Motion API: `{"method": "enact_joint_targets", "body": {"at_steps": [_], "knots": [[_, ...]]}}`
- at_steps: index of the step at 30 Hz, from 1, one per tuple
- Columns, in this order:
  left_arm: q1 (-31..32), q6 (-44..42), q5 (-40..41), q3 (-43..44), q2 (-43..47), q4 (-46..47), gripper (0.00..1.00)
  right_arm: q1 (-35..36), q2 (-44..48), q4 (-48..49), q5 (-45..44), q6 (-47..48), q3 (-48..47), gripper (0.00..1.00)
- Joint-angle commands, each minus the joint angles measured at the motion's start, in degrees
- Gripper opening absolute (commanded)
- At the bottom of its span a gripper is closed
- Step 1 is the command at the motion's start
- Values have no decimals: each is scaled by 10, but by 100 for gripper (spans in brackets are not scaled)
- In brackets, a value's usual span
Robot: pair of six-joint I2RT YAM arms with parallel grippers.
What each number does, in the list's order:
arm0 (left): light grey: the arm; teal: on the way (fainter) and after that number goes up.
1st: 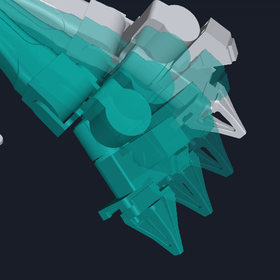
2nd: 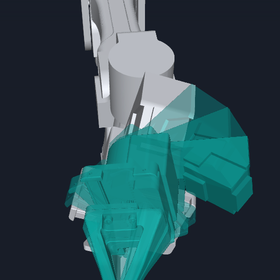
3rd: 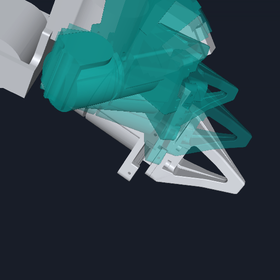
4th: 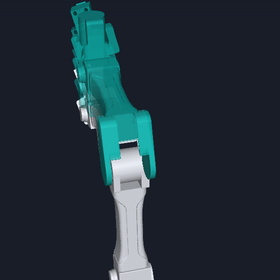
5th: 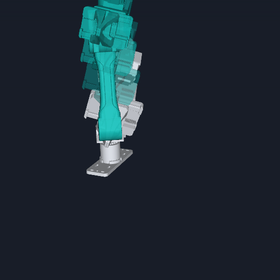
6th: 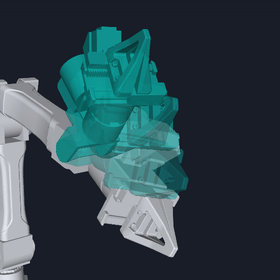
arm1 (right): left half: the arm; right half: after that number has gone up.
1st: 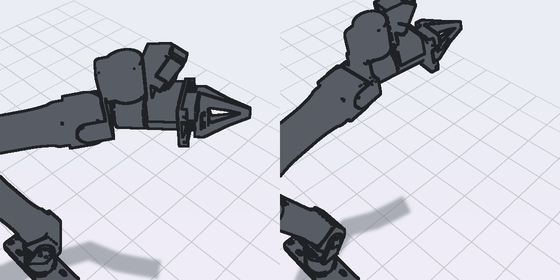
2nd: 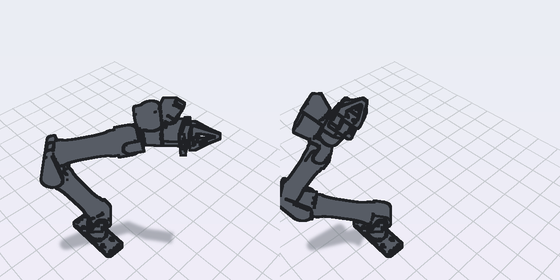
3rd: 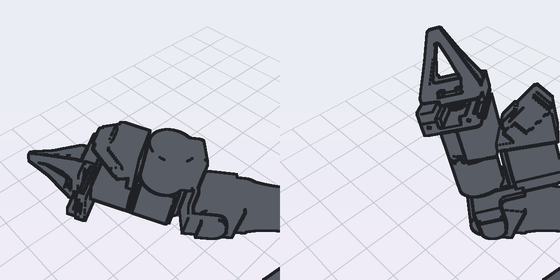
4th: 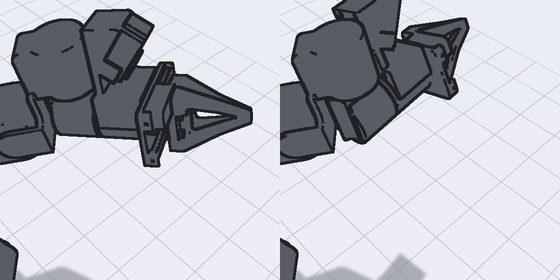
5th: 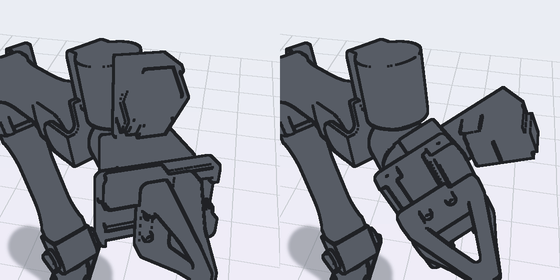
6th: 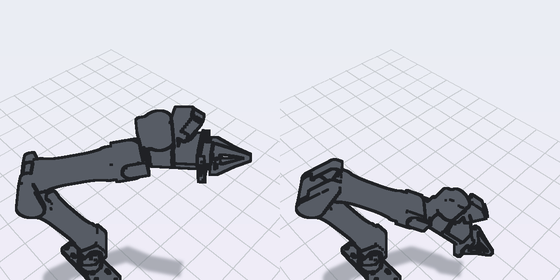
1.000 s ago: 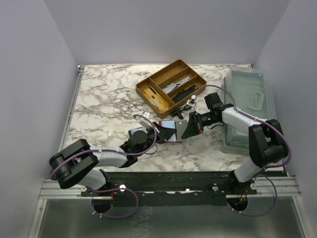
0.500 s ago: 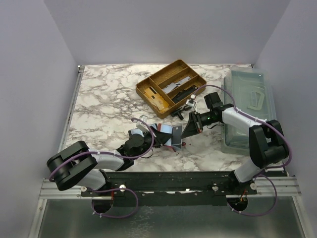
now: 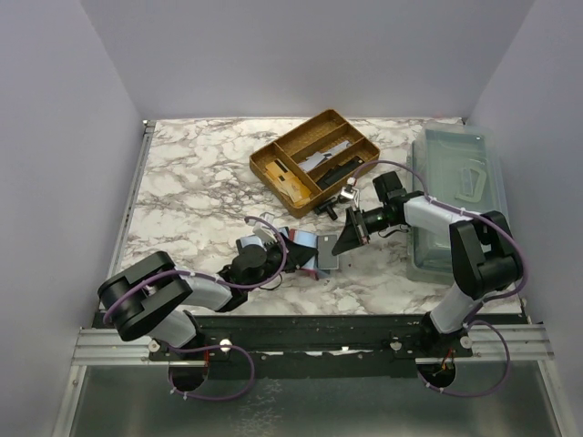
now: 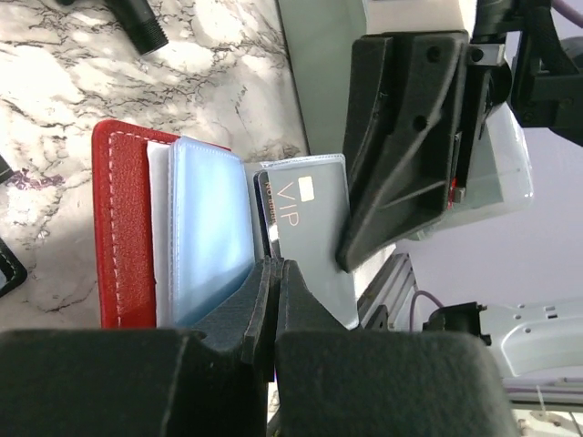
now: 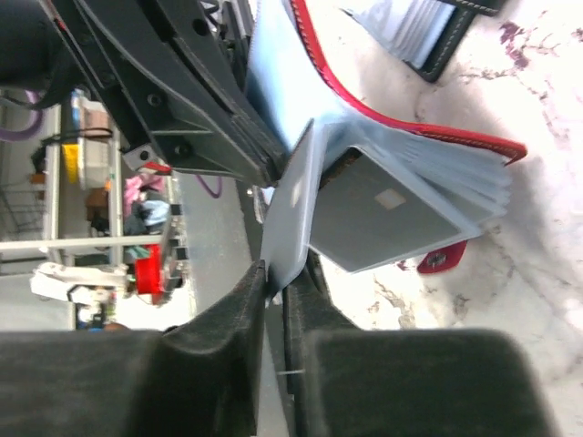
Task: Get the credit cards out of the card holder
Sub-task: Remove the credit card from the card holder.
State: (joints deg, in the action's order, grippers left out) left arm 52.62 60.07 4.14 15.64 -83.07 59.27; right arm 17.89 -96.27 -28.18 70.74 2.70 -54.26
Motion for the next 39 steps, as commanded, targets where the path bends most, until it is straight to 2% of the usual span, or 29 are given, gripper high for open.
{"method": "enact_joint_targets", "body": {"at_steps": [1, 2, 5, 8, 10, 12, 15, 20, 28, 38, 39], "knots": [[2, 12, -41, 10, -4, 60, 0, -3, -13, 23, -35, -9, 3, 7], [0, 14, -41, 9, -4, 63, 0, -3, -13, 23, -36, -9, 3, 1], [-5, 23, -41, 3, -2, 73, 3, -4, -8, 24, -35, -8, 3, 0], [-10, 42, -57, -3, -2, 80, 26, -9, 5, 29, -15, -5, 6, 0], [-12, 47, -61, -7, 0, 84, 35, -14, 12, 34, 15, -5, 9, 0], [-14, 50, -68, -6, 0, 86, 39, -15, 16, 33, 49, 0, 10, 0], [-15, 50, -86, 1, -7, 86, 41, -15, 20, 33, 79, 5, 10, 0], [-20, 56, -88, -3, -7, 79, 45, -19, 27, 35, 70, 4, 12, 0], [-22, 22, -82, 17, 44, -38, 47, -24, 26, 35, 89, 6, 13, 0], [-22, 10, -131, 61, 1, -42, 48, -24, 30, 32, 133, 12, 14, 0], [-22, 9, -129, 60, 2, -42, 52, -24, 30, 30, 135, 15, 13, 0]]}}
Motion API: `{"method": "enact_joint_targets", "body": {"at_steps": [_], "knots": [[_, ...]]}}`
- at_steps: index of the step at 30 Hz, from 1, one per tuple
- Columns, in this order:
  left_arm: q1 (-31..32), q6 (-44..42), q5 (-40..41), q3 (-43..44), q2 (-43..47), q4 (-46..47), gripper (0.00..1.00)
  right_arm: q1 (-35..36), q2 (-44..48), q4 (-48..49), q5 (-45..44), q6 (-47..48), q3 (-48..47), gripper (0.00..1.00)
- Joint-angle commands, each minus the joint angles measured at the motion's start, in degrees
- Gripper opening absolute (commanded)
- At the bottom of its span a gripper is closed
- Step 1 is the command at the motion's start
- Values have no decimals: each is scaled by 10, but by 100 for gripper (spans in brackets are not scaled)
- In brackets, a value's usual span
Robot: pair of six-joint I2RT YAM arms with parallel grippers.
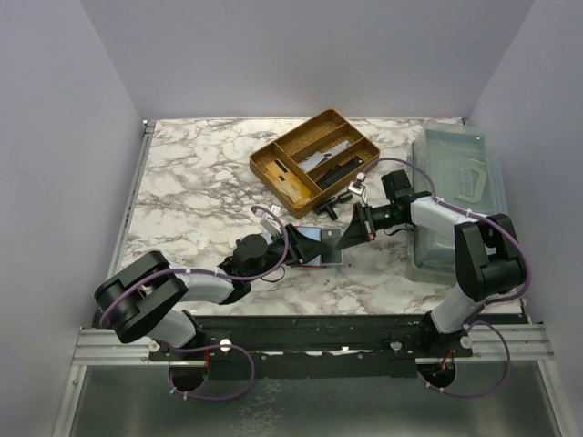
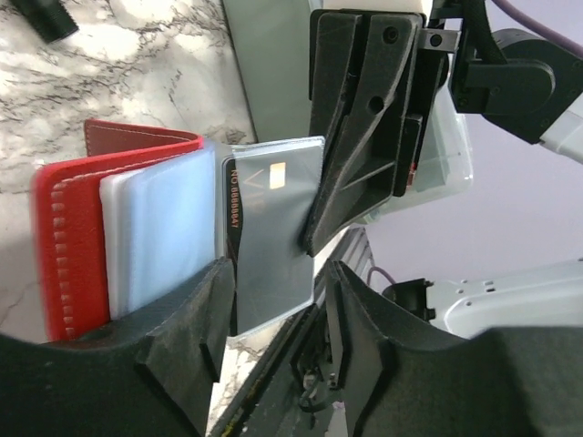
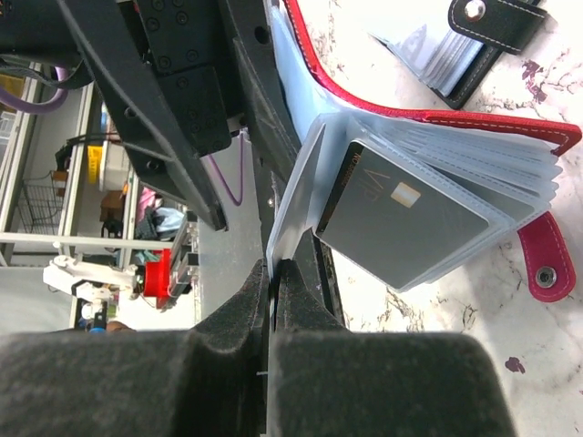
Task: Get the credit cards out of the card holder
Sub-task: Remove the credit card from the card holder.
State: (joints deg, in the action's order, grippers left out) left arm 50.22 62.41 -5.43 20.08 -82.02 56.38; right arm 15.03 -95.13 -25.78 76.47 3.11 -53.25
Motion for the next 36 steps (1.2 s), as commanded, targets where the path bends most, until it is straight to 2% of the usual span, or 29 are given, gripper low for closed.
{"method": "enact_joint_targets", "body": {"at_steps": [1, 2, 6, 14, 19, 25, 36], "knots": [[3, -17, -30, 14, -4, -13, 60, 4, 19, 4, 75, 12, 3, 0], [2, -19, -26, 10, 3, -13, 68, 4, 20, 4, 70, 12, 3, 0], [2, -34, -5, 3, 37, -48, 71, 4, 22, 10, 50, 7, 4, 0], [2, -51, 7, 39, 45, -159, 69, 4, 26, 13, 39, 5, 6, 0], [2, -54, 20, 32, 63, -162, 64, 4, 25, 17, 22, 1, 7, 0], [1, -56, 35, 13, 99, -167, 63, 4, 21, 16, 21, 0, 6, 0], [1, -54, 16, 34, 66, -172, 61, 4, 20, 17, 49, 0, 7, 0]]}}
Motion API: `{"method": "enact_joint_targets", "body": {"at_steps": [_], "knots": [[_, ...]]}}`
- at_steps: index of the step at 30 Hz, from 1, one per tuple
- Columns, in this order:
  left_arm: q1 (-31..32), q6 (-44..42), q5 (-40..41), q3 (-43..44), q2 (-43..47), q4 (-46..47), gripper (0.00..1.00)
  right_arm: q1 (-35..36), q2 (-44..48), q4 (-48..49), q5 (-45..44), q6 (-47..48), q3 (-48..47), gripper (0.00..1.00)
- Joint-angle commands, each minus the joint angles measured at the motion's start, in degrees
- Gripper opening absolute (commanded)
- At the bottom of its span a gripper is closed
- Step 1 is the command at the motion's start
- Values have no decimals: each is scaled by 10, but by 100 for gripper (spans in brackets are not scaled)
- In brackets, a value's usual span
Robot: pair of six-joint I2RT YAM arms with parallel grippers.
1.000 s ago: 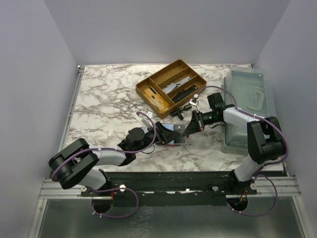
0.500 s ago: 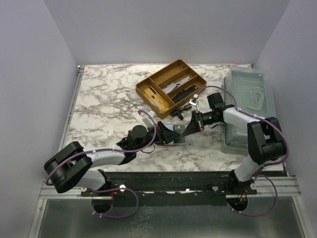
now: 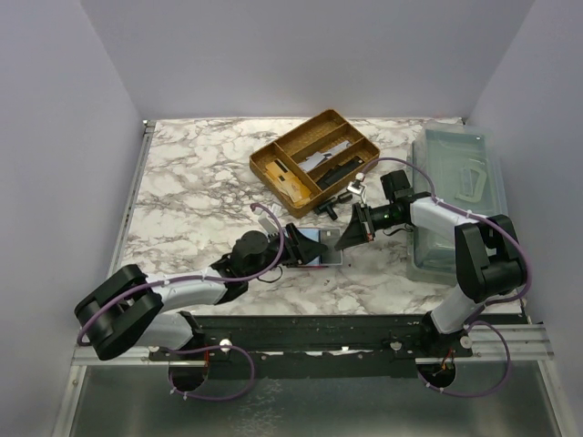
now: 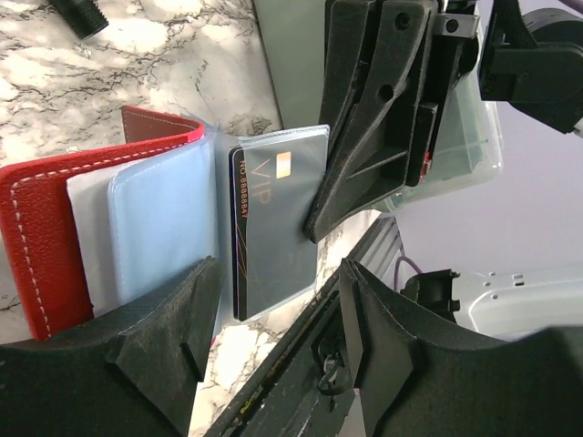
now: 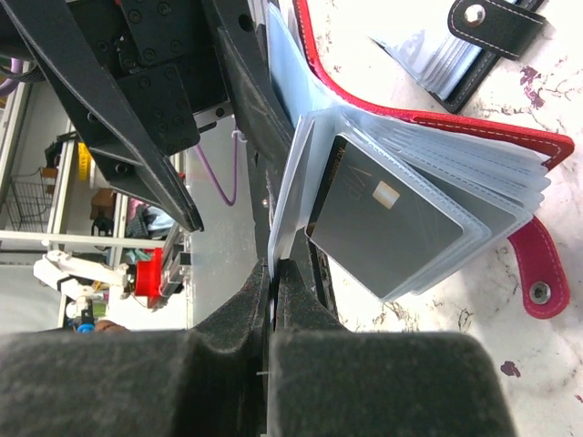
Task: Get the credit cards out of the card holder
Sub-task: Remove the credit card from the card holder.
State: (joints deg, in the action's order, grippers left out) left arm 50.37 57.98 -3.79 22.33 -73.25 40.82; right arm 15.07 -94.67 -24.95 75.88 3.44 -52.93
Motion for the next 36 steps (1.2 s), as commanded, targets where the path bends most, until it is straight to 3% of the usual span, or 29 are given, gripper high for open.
{"method": "enact_joint_targets", "body": {"at_steps": [1, 4, 8, 19, 24, 36], "knots": [[0, -11, -3, 14, -25, -16, 61, 4, 13, 9, 56, -4, 4, 0], [-1, -10, -15, 23, -39, -7, 60, 4, 8, 9, 58, -5, 4, 0], [-2, -3, -29, 27, -63, 22, 51, 4, 0, 10, 50, -8, 5, 0], [-16, 51, -55, -3, -111, 140, 51, 4, -16, 13, 66, -12, 5, 0], [-27, 75, -83, -11, -133, 229, 37, 4, -19, 16, 65, -14, 6, 0], [-28, 96, -107, 7, -179, 303, 31, 4, -28, 13, -19, -17, 5, 0]]}}
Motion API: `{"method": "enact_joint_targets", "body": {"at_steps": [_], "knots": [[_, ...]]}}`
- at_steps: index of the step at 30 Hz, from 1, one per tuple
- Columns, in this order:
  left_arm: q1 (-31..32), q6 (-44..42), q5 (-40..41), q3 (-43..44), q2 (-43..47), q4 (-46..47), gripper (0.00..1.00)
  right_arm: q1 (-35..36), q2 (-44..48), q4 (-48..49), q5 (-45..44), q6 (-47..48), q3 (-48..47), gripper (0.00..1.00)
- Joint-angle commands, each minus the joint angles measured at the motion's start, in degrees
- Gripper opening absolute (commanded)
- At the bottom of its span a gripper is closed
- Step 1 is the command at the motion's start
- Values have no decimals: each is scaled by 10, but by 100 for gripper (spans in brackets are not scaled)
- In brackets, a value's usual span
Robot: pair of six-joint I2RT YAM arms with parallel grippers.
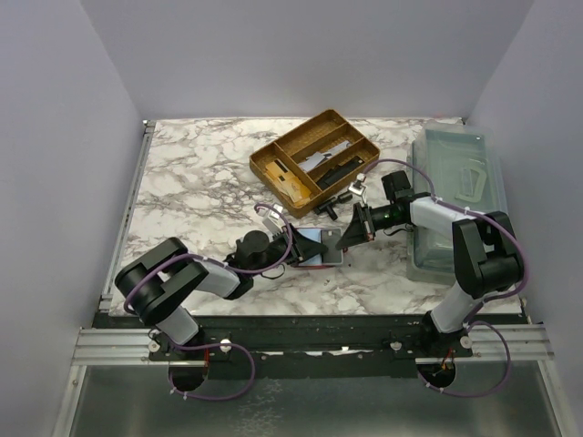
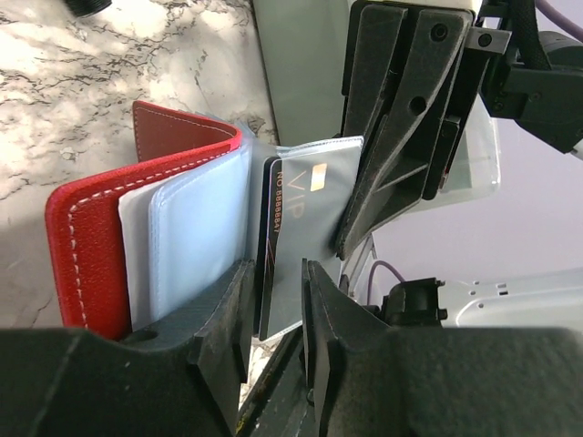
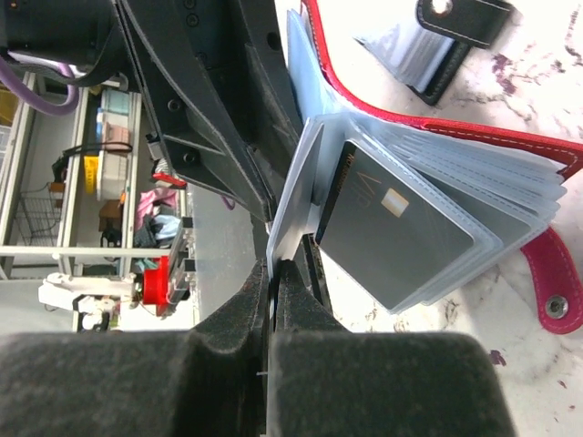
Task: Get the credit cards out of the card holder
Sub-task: Remove the credit card from the card holder.
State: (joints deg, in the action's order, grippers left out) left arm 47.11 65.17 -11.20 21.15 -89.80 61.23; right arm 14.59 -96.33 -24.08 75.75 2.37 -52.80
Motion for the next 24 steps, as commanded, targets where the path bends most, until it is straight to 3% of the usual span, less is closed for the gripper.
{"method": "enact_joint_targets", "body": {"at_steps": [1, 9, 19, 24], "knots": [[5, 26, -32, 18, -15, 105, 30, 9, -13, 4, -34, -7, 3, 0], [5, 36, -18, 6, -27, 126, 29, 10, -24, -3, -116, -9, 1, 0], [5, 58, -8, -7, -97, 165, 27, 16, -67, -3, -129, -15, -5, 0], [5, 60, -3, -10, -109, 186, 21, 29, -81, -9, -137, -13, -12, 0]]}}
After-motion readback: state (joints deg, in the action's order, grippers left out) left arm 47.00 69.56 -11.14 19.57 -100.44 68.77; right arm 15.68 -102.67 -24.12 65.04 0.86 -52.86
